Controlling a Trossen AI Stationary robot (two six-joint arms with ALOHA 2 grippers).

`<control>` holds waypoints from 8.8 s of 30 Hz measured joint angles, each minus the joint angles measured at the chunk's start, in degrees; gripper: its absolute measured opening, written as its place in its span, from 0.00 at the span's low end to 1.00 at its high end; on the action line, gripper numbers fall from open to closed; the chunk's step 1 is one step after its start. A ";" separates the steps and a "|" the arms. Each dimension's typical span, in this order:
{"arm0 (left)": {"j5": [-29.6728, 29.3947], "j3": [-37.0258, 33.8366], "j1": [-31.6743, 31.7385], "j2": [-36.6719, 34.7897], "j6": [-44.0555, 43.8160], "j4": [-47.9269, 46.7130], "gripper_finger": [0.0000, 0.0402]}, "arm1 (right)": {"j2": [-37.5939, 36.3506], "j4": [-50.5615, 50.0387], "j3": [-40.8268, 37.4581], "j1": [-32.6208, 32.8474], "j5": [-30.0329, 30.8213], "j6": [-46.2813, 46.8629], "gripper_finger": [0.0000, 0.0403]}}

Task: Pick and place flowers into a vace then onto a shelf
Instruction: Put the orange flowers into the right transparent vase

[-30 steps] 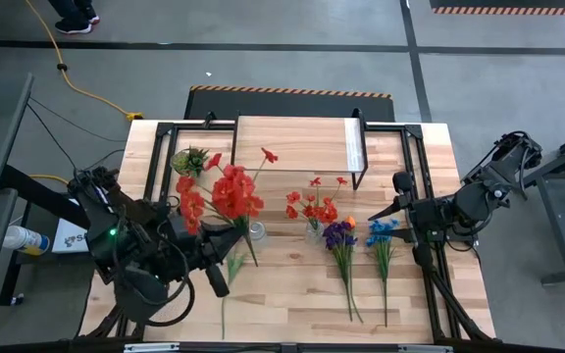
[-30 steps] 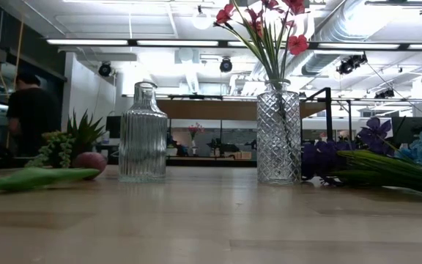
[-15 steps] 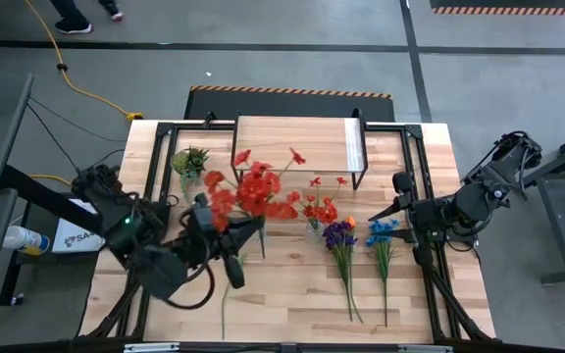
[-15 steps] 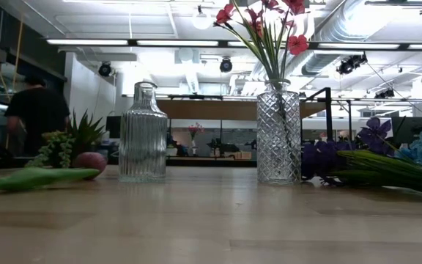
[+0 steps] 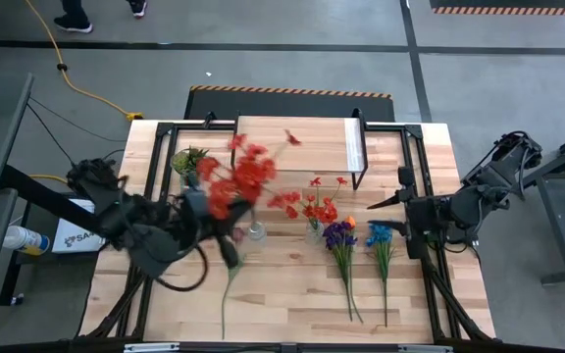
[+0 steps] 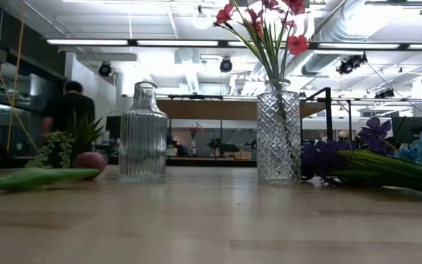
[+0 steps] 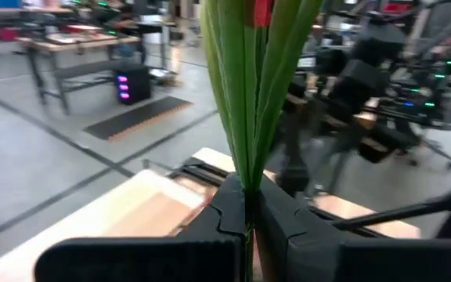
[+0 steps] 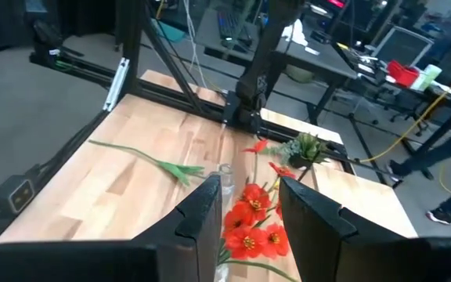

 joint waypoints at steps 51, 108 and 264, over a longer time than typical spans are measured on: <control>-20.00 -42.29 -13.65 -14.58 -92.49 -40.09 0.11 | 0.00 5.20 0.00 -9.68 -1.96 -1.08 0.30; 64.03 -33.75 29.55 -8.84 16.24 62.67 0.11 | 0.30 21.99 0.00 -15.19 -21.11 -6.11 0.30; 68.82 -33.73 31.29 -9.80 10.38 49.70 0.40 | 17.74 21.07 13.09 -43.97 -42.60 -0.43 0.00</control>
